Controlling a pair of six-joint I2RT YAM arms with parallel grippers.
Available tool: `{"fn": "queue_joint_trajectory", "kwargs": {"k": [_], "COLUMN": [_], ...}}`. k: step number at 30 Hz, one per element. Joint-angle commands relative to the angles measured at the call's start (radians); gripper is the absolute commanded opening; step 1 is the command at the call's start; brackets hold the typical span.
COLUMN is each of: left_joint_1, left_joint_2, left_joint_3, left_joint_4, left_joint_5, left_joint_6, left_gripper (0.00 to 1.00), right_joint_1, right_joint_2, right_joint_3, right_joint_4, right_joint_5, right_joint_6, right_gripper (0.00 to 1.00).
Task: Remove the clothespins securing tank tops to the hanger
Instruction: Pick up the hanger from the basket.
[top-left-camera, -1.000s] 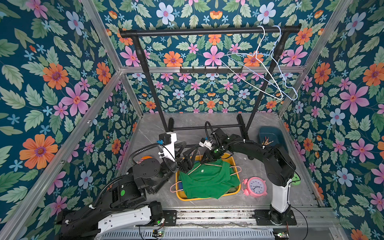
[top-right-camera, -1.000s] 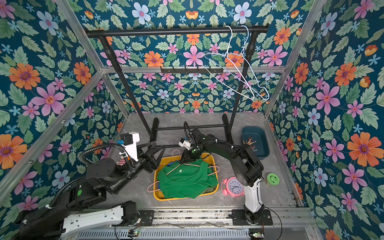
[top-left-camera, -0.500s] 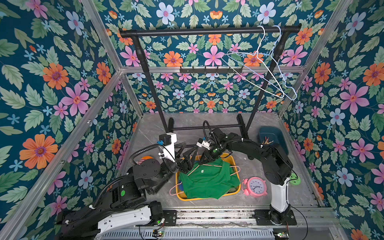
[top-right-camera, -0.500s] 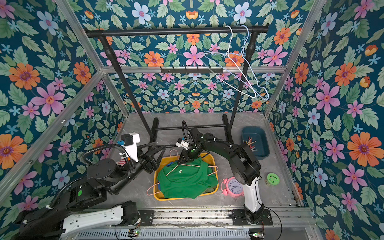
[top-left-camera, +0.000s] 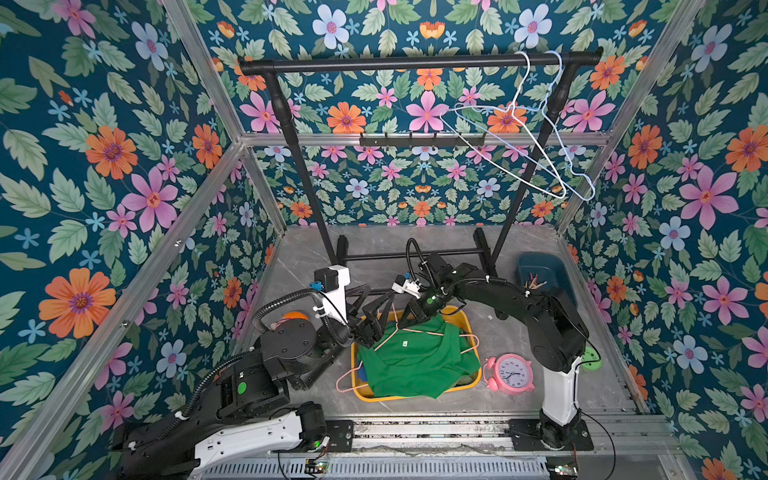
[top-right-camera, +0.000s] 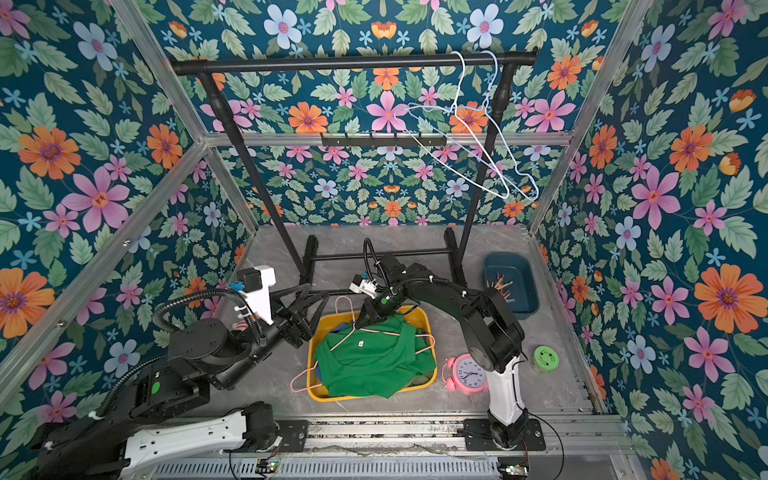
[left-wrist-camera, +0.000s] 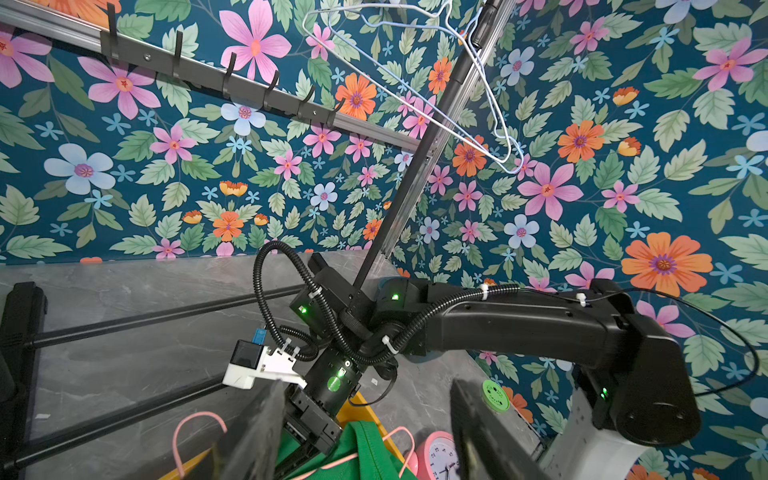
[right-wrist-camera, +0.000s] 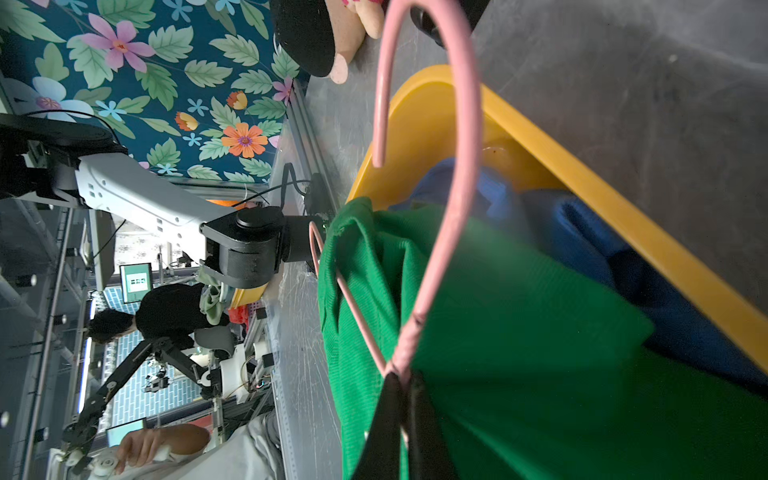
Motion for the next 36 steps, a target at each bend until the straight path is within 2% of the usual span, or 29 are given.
{"fn": "queue_joint_trajectory", "kwargs": {"k": [1, 11, 16, 25, 32, 36], "left_joint_1": [-0.001, -0.001, -0.001, -0.001, -0.001, -0.001], "left_joint_2": [-0.001, 0.042, 0.081, 0.137, 0.129, 0.149], "left_joint_3": [0.009, 0.058, 0.074, 0.071, -0.052, -0.1], "left_joint_4": [0.016, -0.078, -0.188, -0.318, -0.253, -0.188], "left_joint_5": [-0.008, -0.146, -0.278, -0.362, -0.337, -0.297], "left_joint_6": [-0.019, -0.099, -0.203, -0.356, -0.438, -0.454], "left_gripper": [0.66, 0.67, 0.71, 0.72, 0.95, 0.99], "right_joint_1": [0.001, -0.001, -0.001, -0.001, -0.001, -0.001], "right_joint_2": [-0.049, -0.281, -0.44, -0.611, -0.722, -0.759], "right_joint_3": [-0.008, -0.062, -0.081, -0.097, -0.147, -0.148], "right_joint_4": [-0.002, 0.059, 0.062, 0.065, 0.127, 0.133], "right_joint_5": [0.061, 0.266, 0.378, 0.494, 0.531, 0.547], "right_joint_6": [-0.036, -0.025, -0.049, -0.079, -0.079, -0.087], "right_gripper": [0.0, 0.0, 0.0, 0.0, 0.0, 0.0]}}
